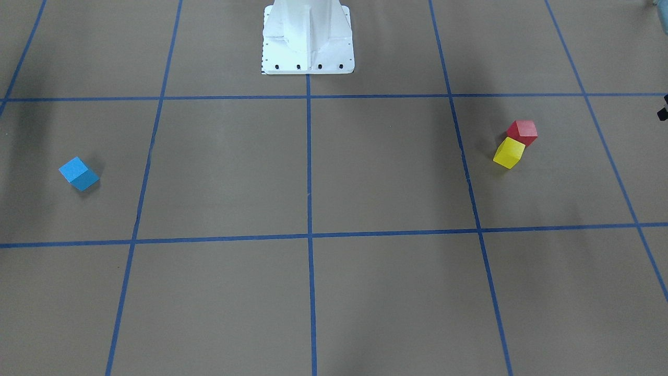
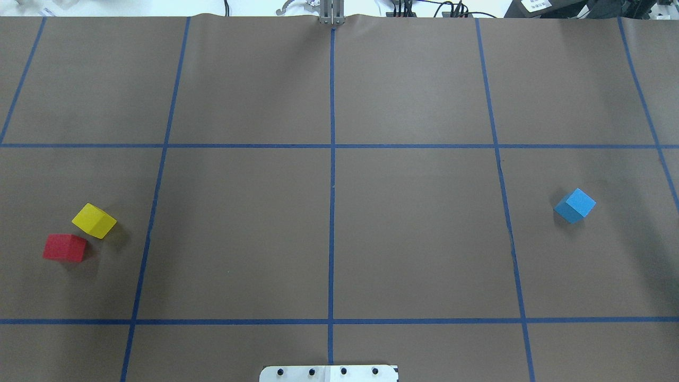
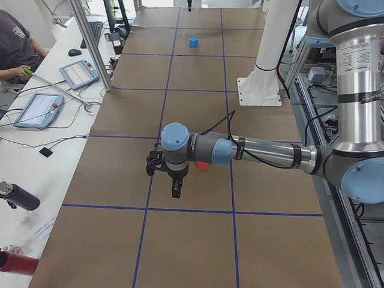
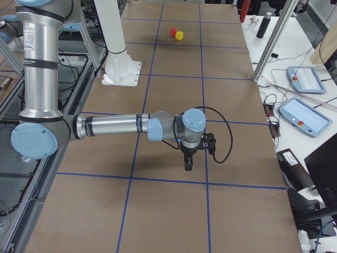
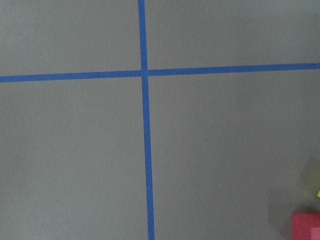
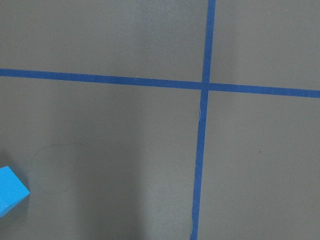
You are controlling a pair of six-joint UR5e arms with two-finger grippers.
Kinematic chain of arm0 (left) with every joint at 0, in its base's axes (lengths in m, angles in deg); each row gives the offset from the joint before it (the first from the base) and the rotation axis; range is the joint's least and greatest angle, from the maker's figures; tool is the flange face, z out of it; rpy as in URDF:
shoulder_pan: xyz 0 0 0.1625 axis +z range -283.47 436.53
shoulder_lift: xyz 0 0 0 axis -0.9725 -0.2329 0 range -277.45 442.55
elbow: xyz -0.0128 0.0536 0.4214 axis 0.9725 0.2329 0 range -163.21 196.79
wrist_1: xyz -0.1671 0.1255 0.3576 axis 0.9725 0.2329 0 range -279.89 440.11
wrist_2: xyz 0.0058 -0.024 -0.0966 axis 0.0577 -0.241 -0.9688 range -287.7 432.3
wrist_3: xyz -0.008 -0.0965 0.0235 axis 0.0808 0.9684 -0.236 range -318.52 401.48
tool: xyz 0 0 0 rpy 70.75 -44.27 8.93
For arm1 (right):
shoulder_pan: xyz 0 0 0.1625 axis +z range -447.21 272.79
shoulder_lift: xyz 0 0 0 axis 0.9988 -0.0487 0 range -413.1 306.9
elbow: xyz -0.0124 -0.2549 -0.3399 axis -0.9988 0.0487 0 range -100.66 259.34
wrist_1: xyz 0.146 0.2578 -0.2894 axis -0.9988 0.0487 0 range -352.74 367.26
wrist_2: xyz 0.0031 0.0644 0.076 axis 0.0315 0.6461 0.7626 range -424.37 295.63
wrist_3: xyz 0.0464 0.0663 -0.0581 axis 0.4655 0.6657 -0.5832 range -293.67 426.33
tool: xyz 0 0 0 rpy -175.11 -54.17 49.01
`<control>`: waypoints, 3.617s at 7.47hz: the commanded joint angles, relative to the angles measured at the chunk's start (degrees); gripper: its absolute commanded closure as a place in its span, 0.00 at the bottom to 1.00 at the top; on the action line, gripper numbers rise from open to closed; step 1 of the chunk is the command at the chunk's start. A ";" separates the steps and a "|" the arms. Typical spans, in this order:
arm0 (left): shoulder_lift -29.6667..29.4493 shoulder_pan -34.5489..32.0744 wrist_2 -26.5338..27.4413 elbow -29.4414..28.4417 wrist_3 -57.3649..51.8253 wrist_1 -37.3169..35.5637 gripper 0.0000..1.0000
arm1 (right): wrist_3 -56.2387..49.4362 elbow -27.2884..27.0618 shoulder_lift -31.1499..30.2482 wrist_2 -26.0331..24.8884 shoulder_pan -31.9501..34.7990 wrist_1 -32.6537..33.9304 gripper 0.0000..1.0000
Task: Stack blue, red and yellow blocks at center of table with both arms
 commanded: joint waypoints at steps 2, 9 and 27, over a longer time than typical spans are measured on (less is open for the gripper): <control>0.35 -0.01 -0.44 0.46 0.26 0.38 0.00 | 0.01 -0.02 0.00 0.15 0.00 0.00 0.00; 0.61 -0.01 -0.44 0.02 0.17 0.38 0.00 | 0.01 -0.02 0.09 0.15 0.00 -0.09 0.00; 0.61 -0.01 -0.18 0.38 -0.36 0.74 0.00 | 3.79 -2.75 0.52 -8.36 -31.09 -21.88 0.03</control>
